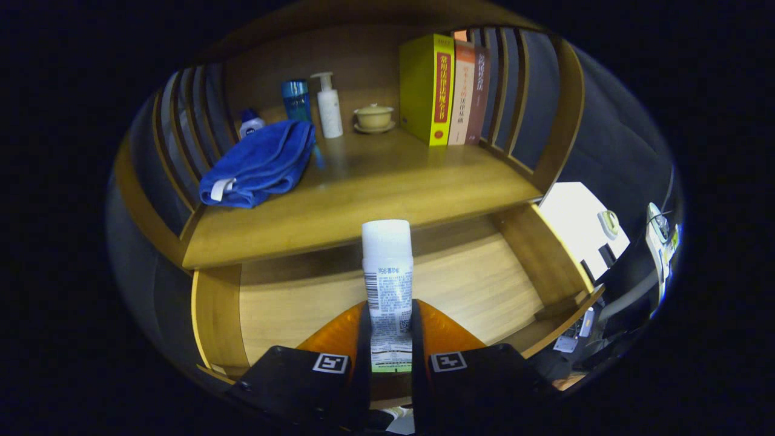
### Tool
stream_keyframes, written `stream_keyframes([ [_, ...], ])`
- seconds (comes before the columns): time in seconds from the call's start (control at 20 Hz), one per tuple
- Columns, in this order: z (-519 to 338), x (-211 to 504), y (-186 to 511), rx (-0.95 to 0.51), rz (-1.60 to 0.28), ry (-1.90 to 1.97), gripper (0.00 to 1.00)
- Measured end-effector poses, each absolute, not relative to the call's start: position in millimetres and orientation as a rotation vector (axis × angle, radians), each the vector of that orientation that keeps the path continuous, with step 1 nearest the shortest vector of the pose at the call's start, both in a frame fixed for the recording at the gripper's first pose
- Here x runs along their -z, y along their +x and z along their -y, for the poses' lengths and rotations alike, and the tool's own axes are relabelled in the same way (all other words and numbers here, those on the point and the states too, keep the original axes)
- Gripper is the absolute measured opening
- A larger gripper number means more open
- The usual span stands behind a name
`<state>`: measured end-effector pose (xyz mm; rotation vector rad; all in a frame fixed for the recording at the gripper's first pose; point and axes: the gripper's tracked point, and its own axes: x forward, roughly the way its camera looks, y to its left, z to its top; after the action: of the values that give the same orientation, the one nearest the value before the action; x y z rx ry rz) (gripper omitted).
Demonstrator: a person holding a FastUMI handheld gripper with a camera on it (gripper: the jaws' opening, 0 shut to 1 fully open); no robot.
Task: Pull open the drawer, take out the items inside it, and place them on the countertop above the cabinet.
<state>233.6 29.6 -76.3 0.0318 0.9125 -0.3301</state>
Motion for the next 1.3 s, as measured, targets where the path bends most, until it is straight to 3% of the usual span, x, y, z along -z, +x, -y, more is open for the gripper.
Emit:
stream_keyframes([
  [0.45, -15.1, 7.7, 328.6, 0.242, -0.771, 0.032, 0.36],
  [0.8, -6.4, 45.4, 384.2, 0.171, -0.799, 0.108, 0.36],
  [1.3, -5.6, 79.9, 408.3, 0.098, -0.847, 0.031, 0.36],
])
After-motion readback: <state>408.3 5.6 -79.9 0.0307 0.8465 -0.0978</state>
